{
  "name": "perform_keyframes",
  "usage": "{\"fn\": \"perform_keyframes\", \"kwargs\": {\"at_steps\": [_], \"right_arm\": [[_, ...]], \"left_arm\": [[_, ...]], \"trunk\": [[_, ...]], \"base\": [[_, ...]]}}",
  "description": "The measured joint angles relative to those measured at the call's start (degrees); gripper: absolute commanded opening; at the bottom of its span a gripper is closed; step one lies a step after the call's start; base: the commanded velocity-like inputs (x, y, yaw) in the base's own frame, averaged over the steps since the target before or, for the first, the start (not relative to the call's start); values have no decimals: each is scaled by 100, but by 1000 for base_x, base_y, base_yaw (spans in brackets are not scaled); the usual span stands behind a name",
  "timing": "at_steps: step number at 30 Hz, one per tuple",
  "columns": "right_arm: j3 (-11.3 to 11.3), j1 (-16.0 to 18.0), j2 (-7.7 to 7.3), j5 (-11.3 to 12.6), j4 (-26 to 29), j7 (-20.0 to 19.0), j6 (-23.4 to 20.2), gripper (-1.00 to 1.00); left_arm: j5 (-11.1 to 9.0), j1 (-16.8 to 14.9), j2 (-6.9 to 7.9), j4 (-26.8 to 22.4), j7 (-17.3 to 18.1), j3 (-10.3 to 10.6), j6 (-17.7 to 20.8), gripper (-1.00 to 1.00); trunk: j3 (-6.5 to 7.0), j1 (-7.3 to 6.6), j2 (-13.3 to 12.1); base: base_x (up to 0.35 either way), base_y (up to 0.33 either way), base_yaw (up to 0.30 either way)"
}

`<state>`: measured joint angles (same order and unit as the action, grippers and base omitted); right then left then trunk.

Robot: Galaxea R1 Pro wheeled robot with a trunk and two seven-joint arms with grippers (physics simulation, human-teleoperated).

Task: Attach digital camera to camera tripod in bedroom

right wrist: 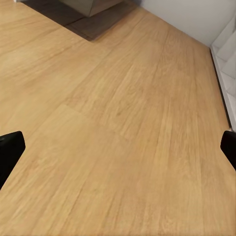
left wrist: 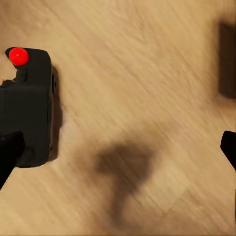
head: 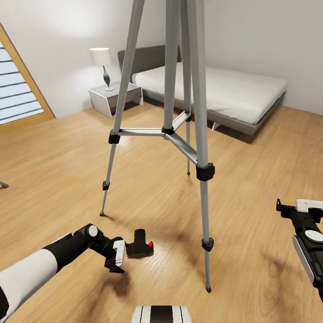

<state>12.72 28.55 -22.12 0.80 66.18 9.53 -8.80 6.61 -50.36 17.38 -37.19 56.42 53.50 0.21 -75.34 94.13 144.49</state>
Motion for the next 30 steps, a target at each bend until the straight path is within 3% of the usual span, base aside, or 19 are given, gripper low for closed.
{"fn": "perform_keyframes", "kwargs": {"at_steps": [8, 12, 20, 30], "right_arm": [[0, 0, 0, 0, 0, 0, 0, 100], [0, 0, -1, 0, 0, 0, 0, 100], [0, 0, -1, 0, 0, 0, 0, 100], [0, 0, -1, 0, 0, 0, 0, 100]], "left_arm": [[0, -4, 6, -10, 4, -647, -5, 100], [0, -5, 8, -12, 4, -868, -7, 100], [0, -5, 2, -3, -18, -1002, -11, 100], [1, -9, -45, 38, -378, -1049, 48, 100]], "trunk": [[0, 0, 0], [0, 0, 0], [0, 0, 0], [0, 0, 0]], "base": [[0, 0, 0], [0, 0, 0], [0, 0, 0], [0, 0, 0]]}}
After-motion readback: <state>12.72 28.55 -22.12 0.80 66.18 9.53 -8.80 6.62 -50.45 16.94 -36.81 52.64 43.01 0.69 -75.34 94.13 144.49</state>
